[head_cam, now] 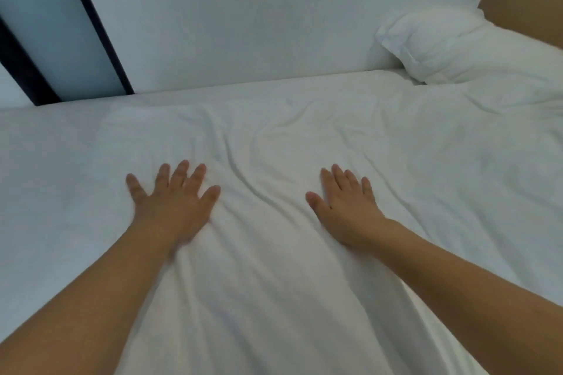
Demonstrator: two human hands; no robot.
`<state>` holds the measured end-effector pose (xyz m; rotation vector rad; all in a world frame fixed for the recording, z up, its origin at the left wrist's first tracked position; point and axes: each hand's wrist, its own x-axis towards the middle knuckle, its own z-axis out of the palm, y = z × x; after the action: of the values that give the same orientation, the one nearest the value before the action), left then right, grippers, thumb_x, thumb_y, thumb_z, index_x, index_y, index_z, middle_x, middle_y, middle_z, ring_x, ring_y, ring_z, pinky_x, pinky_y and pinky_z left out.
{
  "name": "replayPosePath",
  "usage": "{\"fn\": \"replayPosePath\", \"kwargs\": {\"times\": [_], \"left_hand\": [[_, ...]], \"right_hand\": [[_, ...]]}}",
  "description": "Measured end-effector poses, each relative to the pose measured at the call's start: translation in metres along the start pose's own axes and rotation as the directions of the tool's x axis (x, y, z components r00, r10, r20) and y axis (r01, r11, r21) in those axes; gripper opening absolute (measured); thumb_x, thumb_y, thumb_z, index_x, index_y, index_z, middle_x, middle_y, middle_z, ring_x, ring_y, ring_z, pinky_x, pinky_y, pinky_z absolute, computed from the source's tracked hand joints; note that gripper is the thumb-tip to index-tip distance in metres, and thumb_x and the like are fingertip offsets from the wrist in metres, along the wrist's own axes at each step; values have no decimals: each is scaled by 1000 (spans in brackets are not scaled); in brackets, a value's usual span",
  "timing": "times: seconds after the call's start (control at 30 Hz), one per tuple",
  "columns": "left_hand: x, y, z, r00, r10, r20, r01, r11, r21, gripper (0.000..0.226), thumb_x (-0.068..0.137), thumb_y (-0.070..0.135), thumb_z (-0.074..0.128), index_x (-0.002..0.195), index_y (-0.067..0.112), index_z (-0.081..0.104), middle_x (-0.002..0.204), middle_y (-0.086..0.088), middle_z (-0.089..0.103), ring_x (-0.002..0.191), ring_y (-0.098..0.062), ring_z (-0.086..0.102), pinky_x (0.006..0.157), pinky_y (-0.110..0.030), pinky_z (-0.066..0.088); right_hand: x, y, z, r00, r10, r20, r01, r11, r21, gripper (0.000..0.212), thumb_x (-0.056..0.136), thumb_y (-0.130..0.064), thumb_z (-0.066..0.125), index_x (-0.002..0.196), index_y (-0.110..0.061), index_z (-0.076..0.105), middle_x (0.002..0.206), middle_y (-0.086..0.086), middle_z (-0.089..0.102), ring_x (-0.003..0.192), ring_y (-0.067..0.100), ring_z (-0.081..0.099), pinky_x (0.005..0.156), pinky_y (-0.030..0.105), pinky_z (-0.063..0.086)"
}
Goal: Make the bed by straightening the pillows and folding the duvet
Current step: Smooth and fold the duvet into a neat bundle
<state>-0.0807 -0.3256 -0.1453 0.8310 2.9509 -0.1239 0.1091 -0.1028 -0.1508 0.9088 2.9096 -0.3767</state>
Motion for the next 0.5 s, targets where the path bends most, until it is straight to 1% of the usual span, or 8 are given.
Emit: {"fn": "replayPosePath", "kwargs": {"times": [0.07, 0.13, 0.23, 0.3, 0.37, 0.43, 0.5], "left_hand": [[-20, -41, 9, 995, -93, 33, 92, 996, 15, 74, 85, 75, -1, 151, 43, -9, 161, 12, -16, 148, -18, -15, 107, -71, -11], [-35, -66, 15, 986, -161, 40, 161, 987, -18, 79, 81, 81, 1, 149, 44, -13, 160, 11, -19, 147, -21, -19, 104, -75, -9], [-44, -81, 23, 972, -218, 82, 231, 949, -214, 91, 73, 90, 10, 148, 46, -16, 159, 9, -22, 147, -26, -17, 104, -77, 1], [-43, -85, 30, 969, -218, 115, 244, 919, -310, 96, 70, 93, 16, 148, 46, -17, 160, 7, -21, 147, -28, -15, 105, -76, 6], [-42, -88, 37, 972, -195, 131, 229, 915, -333, 97, 70, 93, 16, 148, 45, -16, 160, 6, -21, 147, -29, -15, 105, -75, 6], [-42, -91, 43, 974, -174, 143, 214, 915, -343, 96, 70, 93, 16, 148, 46, -16, 160, 7, -21, 147, -29, -15, 106, -75, 5], [-39, -95, 48, 977, -161, 140, 201, 913, -354, 94, 71, 92, 16, 148, 47, -15, 160, 8, -20, 147, -29, -15, 106, -74, 6]], "right_hand": [[-26, -36, 12, 1000, -26, 5, 26, 1000, 9, 68, 98, -56, 13, 155, -20, -2, 162, 2, -9, 148, 21, -10, 119, 45, -9], [-45, -67, 19, 999, -48, -16, 49, 998, 36, 68, 99, -55, 12, 155, -19, -3, 162, 1, -9, 148, 19, -10, 119, 43, -10], [-66, -104, 27, 987, -153, -50, 156, 985, 70, 73, 96, -62, 15, 155, -23, -4, 162, -1, -11, 148, 16, -13, 119, 41, -11], [-77, -121, 37, 967, -253, -42, 254, 967, 32, 77, 93, -67, 13, 154, -26, -5, 161, -5, -13, 146, 12, -18, 119, 41, -13], [-85, -131, 53, 952, -303, -50, 300, 952, -55, 79, 90, -71, 8, 154, -26, -4, 161, -4, -13, 146, 12, -18, 118, 42, -13], [-88, -133, 71, 952, -293, -88, 283, 952, -115, 83, 87, -72, 1, 154, -25, 0, 162, 0, -10, 147, 15, -16, 118, 44, -13], [-87, -133, 85, 953, -275, -128, 257, 957, -137, 83, 85, -69, -2, 155, -24, 2, 162, 1, -8, 148, 16, -14, 118, 44, -12]]}}
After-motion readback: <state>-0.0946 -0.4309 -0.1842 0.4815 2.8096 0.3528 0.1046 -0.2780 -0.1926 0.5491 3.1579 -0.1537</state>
